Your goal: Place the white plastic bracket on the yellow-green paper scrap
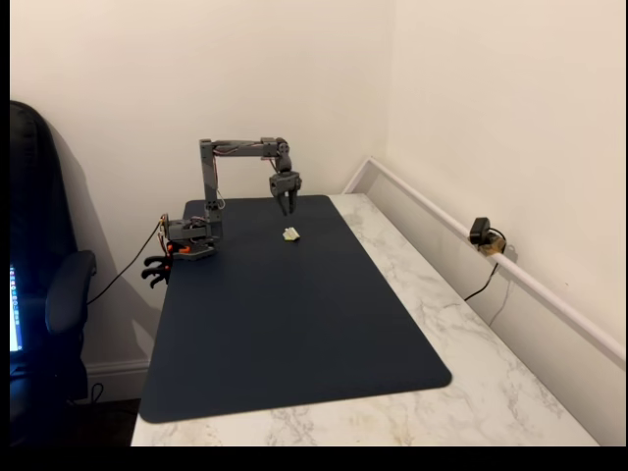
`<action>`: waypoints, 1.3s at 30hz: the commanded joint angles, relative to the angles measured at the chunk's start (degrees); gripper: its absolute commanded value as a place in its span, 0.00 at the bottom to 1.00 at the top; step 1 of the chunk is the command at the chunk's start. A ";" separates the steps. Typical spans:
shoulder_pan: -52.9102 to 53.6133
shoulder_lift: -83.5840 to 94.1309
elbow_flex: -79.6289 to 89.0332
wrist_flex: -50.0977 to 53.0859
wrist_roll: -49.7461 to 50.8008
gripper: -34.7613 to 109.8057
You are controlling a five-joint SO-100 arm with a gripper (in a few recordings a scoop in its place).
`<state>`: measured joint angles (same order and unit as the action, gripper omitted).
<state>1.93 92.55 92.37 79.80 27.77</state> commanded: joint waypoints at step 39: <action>-10.37 91.67 75.50 -25.40 -28.21 0.24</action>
<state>-7.56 180.09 165.59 55.02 0.18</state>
